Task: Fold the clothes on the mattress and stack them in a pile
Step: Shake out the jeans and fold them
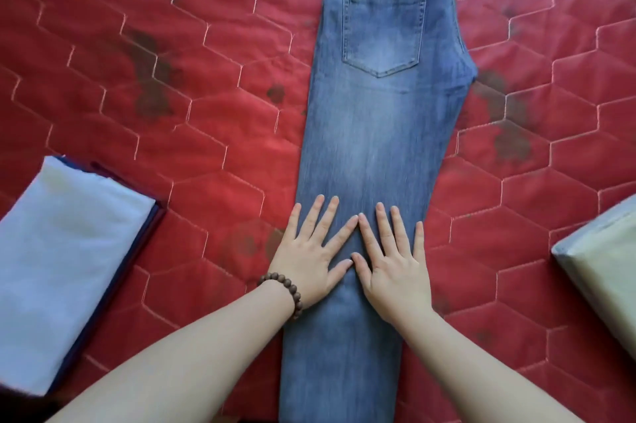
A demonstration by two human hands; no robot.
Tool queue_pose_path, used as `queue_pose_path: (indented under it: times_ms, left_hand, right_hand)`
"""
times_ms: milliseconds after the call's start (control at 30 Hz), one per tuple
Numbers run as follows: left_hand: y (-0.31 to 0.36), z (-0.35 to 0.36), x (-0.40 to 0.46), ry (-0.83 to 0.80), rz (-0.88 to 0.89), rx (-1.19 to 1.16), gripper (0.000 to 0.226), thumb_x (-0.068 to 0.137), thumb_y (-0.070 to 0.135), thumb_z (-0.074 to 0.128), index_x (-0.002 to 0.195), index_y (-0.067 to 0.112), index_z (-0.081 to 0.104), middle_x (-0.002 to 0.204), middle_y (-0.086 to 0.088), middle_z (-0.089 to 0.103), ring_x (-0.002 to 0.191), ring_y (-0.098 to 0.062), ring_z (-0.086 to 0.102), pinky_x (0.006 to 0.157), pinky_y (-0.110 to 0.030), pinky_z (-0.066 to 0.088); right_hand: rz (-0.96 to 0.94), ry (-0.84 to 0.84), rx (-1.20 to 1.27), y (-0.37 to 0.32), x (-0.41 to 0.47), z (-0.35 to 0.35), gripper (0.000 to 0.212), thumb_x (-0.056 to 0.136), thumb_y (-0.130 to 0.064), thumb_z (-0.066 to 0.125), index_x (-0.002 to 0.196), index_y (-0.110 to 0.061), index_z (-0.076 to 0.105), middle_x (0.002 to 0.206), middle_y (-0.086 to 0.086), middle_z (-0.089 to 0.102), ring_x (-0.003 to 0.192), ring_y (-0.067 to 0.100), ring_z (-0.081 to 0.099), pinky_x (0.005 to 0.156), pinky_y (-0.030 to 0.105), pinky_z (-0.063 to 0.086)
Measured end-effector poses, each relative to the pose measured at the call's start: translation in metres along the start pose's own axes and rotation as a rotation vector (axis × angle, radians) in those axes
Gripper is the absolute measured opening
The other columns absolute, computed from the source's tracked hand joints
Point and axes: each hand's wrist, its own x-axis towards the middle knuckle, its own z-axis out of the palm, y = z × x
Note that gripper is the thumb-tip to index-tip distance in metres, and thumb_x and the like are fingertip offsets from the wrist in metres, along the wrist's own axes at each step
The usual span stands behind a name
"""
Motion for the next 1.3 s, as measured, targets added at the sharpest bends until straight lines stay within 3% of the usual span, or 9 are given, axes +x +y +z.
queue_pose_path:
  times_ms: [333, 533, 667, 800, 867, 933, 1000, 1067, 1300]
  left_hand:
    - [0.034, 0.026, -0.132, -0.048, 0.082, -0.009, 0.067, 0.095, 0.053, 0.025, 0.153, 0.021, 0.019, 0.160, -0.012, 0.013, 0.148, -0.031, 0.008, 0.117, -0.054, 0.018]
    - [-0.016, 0.012, -0.143, 0.072, 0.287, 0.095, 0.069, 0.078, 0.005, 0.055, 0.145, 0.016, 0.042, 0.151, -0.007, 0.038, 0.140, -0.031, 0.033, 0.112, -0.056, 0.022]
    - [-0.011, 0.008, -0.126, 0.113, 0.413, 0.106, 0.054, 0.086, 0.002, 0.044, 0.139, 0.010, 0.049, 0.146, -0.012, 0.045, 0.137, -0.034, 0.038, 0.113, -0.054, 0.025]
    - [-0.004, 0.002, -0.126, -0.056, 0.467, 0.009, 0.065, 0.087, 0.003, 0.047, 0.148, 0.019, 0.033, 0.157, -0.009, 0.024, 0.147, -0.027, 0.016, 0.120, -0.037, -0.001]
    - [-0.004, -0.006, -0.132, -0.222, 0.431, -0.131, 0.068, 0.086, 0.000, 0.042, 0.148, 0.026, 0.034, 0.158, -0.001, 0.023, 0.148, -0.020, 0.012, 0.121, -0.030, -0.003]
    - [-0.004, -0.023, -0.134, -0.331, 0.275, -0.523, 0.055, 0.082, 0.002, 0.042, 0.127, 0.027, 0.060, 0.137, 0.001, 0.056, 0.130, -0.014, 0.046, 0.113, -0.031, 0.030]
    - [-0.005, -0.042, -0.128, -0.358, 0.034, -1.048, 0.030, 0.084, 0.009, 0.045, 0.085, 0.022, 0.072, 0.082, 0.002, 0.070, 0.075, -0.009, 0.063, 0.071, -0.027, 0.050]
    - [-0.003, -0.045, -0.121, -0.388, -0.266, -1.410, 0.033, 0.093, 0.007, 0.049, 0.066, 0.015, 0.066, 0.057, 0.002, 0.061, 0.049, -0.008, 0.055, 0.048, -0.018, 0.042]
    - [0.013, -0.012, -0.128, -0.410, -0.656, -1.273, 0.021, 0.096, 0.025, 0.054, 0.087, 0.008, 0.062, 0.072, -0.005, 0.060, 0.057, -0.019, 0.056, 0.060, -0.033, 0.054]
  right_hand:
    - [-0.225, -0.040, 0.007, -0.010, -0.139, 0.027, 0.059, 0.097, -0.050, 0.028, 0.152, -0.028, 0.021, 0.160, 0.006, 0.018, 0.148, 0.026, 0.012, 0.116, 0.056, 0.013]
    - [-0.163, 0.043, 0.052, 0.050, -0.140, 0.013, 0.056, 0.096, -0.028, 0.032, 0.151, -0.026, 0.022, 0.158, 0.006, 0.023, 0.146, 0.028, 0.022, 0.117, 0.055, 0.015]
    - [-0.468, 0.001, -0.007, 0.037, -0.132, 0.005, 0.059, 0.086, -0.025, 0.046, 0.145, -0.026, 0.040, 0.153, 0.007, 0.036, 0.141, 0.030, 0.032, 0.113, 0.060, 0.023]
    - [-0.664, -0.163, 0.110, 0.015, -0.136, -0.012, 0.061, 0.075, -0.006, 0.071, 0.132, -0.022, 0.059, 0.143, 0.006, 0.048, 0.135, 0.030, 0.042, 0.113, 0.055, 0.025]
    - [-0.537, -0.328, 0.345, 0.010, -0.143, -0.025, 0.055, 0.082, 0.002, 0.059, 0.129, -0.024, 0.062, 0.138, -0.001, 0.055, 0.138, 0.017, 0.038, 0.118, 0.039, 0.019]
    - [-0.252, -0.521, 0.718, 0.006, -0.142, -0.046, 0.040, 0.084, -0.004, 0.050, 0.112, -0.022, 0.071, 0.111, 0.000, 0.070, 0.121, 0.007, 0.053, 0.101, 0.031, 0.040]
    - [0.047, -0.574, 1.245, 0.006, -0.129, -0.066, 0.023, 0.082, -0.010, 0.050, 0.085, -0.011, 0.073, 0.076, 0.012, 0.068, 0.077, 0.012, 0.062, 0.066, 0.031, 0.049]
    - [0.413, -0.549, 1.520, 0.008, -0.112, -0.068, 0.024, 0.085, -0.007, 0.055, 0.074, -0.012, 0.075, 0.069, 0.004, 0.069, 0.063, 0.015, 0.060, 0.056, 0.026, 0.046]
    - [0.745, -0.629, 1.445, 0.008, -0.112, -0.037, 0.020, 0.096, -0.026, 0.057, 0.103, -0.008, 0.064, 0.078, 0.004, 0.067, 0.063, 0.017, 0.064, 0.054, 0.027, 0.053]
